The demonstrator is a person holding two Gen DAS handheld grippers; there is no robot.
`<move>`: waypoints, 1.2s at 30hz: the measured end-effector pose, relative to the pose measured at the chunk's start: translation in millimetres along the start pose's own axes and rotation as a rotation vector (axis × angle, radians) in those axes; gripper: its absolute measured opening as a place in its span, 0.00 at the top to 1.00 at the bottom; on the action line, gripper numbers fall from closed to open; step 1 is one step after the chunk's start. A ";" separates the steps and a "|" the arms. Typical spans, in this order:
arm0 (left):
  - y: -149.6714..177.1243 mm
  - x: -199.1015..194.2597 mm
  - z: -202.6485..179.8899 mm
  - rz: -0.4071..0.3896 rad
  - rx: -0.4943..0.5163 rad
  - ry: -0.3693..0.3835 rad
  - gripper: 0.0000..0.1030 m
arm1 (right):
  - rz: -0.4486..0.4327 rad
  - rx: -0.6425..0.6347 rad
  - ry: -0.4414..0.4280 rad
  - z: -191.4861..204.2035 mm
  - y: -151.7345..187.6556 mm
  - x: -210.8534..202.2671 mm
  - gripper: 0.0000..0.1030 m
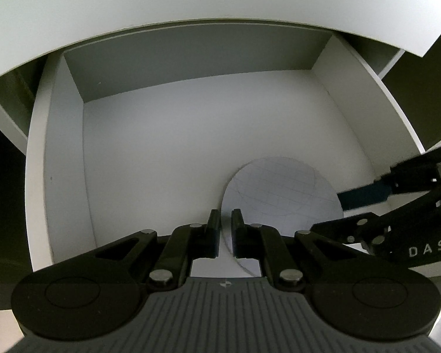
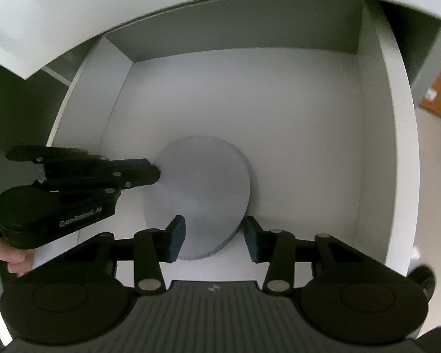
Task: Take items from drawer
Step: 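Close the right gripper on the grey pad's rim, tilting it upright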
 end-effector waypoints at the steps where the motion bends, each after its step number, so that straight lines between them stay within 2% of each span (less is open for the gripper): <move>1: 0.3 -0.8 0.2 0.000 0.002 0.000 0.91 | 0.003 0.023 -0.003 -1.5 1.0 -1.3 0.53; 6: 0.9 -0.6 0.8 -0.009 -0.003 0.001 0.92 | -0.009 0.150 0.002 -8.9 -0.3 -3.4 0.55; 11: 1.1 -1.1 0.8 -0.012 -0.004 -0.001 0.92 | -0.031 0.236 0.026 -13.3 -3.0 1.6 0.65; 19: -0.8 1.9 -1.5 -0.015 -0.002 -0.002 0.92 | -0.055 0.459 -0.032 -29.1 1.0 -3.2 0.66; 25: -0.6 2.1 -2.3 -0.013 -0.012 -0.005 0.92 | -0.071 0.502 -0.020 -31.0 2.8 -4.6 0.65; 33: -2.5 6.9 -4.6 -0.013 -0.001 -0.016 0.92 | -0.136 0.571 -0.054 -29.2 0.4 -12.4 0.65; 36: -2.0 5.4 -2.8 -0.016 0.004 -0.020 0.92 | -0.154 0.559 -0.064 -26.5 -2.8 -15.2 0.65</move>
Point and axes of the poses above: each gripper's, at about its wrist camera, not at the fingertips, and x roughly the way its jaws point, z to its left, y to its underside, the point moved 10 cm from there along x, roughly the way its jaws point, and after that the axes turned 14 degrees about -z, right-handed, at the moved point
